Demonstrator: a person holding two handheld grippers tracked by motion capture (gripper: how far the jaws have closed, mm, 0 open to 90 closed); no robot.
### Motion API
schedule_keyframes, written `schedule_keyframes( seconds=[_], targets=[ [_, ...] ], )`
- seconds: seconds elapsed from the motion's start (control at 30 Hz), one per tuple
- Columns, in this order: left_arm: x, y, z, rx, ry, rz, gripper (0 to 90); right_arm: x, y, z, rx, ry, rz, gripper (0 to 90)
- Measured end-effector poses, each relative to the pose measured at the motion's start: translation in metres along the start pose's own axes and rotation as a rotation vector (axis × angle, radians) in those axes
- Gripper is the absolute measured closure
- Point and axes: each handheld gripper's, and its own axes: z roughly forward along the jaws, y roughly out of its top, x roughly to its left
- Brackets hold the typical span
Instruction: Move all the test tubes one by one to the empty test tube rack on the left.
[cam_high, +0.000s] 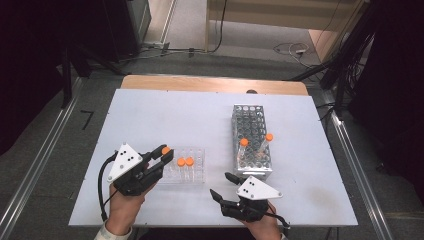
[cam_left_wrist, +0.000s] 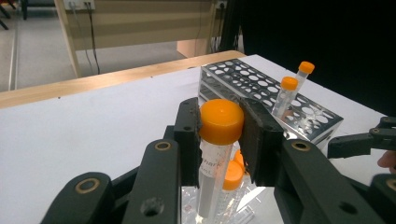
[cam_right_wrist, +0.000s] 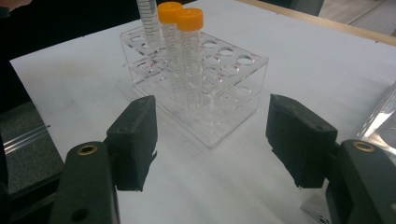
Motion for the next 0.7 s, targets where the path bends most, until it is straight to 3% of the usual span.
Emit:
schedule_keyframes(
  seconds=[0.7],
  targets=[
    [0.001,-0.020,0.018,0.057,0.025,0.018,69.2,0.000,-0.001,-0.001,0.005,0.004,-0.006,32.5]
  ],
)
